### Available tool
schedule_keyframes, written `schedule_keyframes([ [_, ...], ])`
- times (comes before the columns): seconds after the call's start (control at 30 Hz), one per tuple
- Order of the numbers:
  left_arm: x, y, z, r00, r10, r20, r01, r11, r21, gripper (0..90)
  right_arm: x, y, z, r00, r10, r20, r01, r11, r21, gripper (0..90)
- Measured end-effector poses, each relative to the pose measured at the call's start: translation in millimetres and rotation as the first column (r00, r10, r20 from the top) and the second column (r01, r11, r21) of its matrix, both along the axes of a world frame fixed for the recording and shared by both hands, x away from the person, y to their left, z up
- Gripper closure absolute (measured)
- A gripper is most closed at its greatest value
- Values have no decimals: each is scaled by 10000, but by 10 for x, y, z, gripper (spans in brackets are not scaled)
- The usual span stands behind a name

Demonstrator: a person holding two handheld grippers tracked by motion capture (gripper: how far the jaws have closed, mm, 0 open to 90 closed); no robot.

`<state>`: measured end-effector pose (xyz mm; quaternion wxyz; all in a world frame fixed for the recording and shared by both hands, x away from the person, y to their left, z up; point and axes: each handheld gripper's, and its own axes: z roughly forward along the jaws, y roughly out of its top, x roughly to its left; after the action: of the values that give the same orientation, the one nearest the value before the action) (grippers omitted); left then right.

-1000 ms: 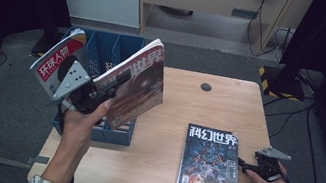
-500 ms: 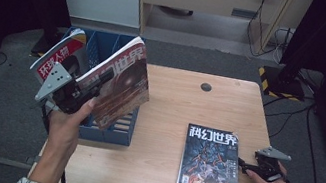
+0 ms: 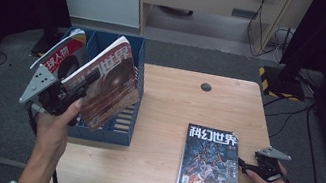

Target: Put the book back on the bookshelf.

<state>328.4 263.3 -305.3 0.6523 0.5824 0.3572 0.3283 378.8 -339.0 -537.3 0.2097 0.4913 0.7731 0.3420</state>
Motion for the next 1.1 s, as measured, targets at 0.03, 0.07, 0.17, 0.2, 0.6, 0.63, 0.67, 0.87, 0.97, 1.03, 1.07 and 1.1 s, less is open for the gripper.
schedule_keyframes([
  [0.03,-9,19,3,10000,23,18,-23,10000,2,840,0,0,0,10000,1,3,-1,10000,-3,197],
  [0.07,-15,29,8,10000,35,18,-35,10000,10,839,0,0,0,10000,-2,2,2,10000,-4,197],
  [0.17,-29,49,18,10000,64,66,-64,10000,17,839,-1,1,0,10000,-6,2,6,10000,-4,197],
  [0.2,-44,68,31,9999,101,85,-102,9999,36,839,-1,1,0,10000,-6,2,6,10000,-4,197],
  [0.6,-112,210,74,9991,408,134,-408,9992,-42,839,-1,1,0,10000,-19,3,19,10000,-5,197],
  [0.63,-119,225,71,9987,492,160,-492,9988,-20,839,-1,1,0,10000,-11,6,11,10000,-5,197],
  [0.67,-121,233,63,9989,457,127,-456,9990,-41,839,-1,1,0,10000,-13,2,13,10000,-3,197],
  [0.87,-134,289,29,9985,534,75,-533,9986,-67,839,-1,1,0,10000,-18,2,18,10000,-5,197],
  [0.97,-146,321,25,9982,602,62,-601,9982,-73,839,-1,1,0,10000,-16,5,16,10000,-6,197],
  [1.03,-162,352,27,9978,664,79,-663,9977,-110,839,-1,1,0,10000,-19,3,19,10000,-5,197],
  [1.07,-162,352,27,9978,664,79,-663,9977,-110,839,-1,1,0,10000,-19,3,19,10000,-5,197],
  [1.1,-168,361,28,9976,680,89,-679,9976,-108,839,-1,1,0,10000,-20,2,20,10000,-4,197],
])
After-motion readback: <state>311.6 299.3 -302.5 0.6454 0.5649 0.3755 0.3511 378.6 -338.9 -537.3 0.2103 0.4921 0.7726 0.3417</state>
